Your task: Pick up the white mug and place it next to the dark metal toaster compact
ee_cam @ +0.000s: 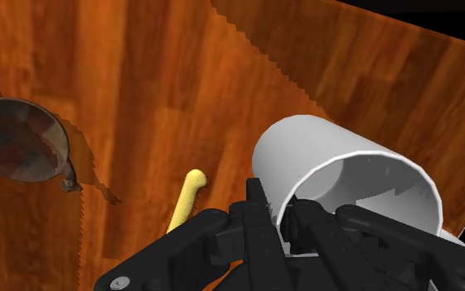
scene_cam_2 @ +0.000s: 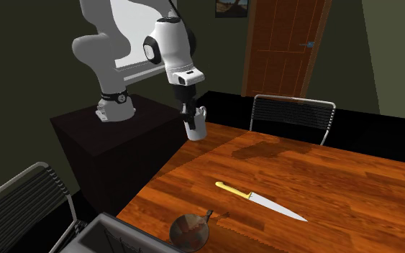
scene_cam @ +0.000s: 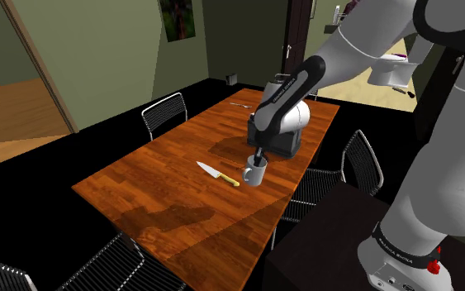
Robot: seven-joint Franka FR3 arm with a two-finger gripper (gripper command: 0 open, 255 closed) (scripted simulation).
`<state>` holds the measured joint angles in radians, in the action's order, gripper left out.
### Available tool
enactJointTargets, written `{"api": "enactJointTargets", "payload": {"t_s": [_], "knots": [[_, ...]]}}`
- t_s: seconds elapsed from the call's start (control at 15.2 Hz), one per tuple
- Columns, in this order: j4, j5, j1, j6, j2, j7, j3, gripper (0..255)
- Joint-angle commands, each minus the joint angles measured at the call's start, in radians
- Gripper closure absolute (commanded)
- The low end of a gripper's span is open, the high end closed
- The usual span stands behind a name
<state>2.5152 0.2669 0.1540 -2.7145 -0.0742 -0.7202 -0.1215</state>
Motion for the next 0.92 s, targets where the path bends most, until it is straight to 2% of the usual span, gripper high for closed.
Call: {"api": "enactJointTargets", "payload": {"t_s": [0.0,0.86], "knots": [[-0.001,-0.021,0.001,0.027,0.026,0.018,-0.004,255],[-0.039,-0.116,-0.008,0.209,0.177,0.101,-0.01,255]]}}
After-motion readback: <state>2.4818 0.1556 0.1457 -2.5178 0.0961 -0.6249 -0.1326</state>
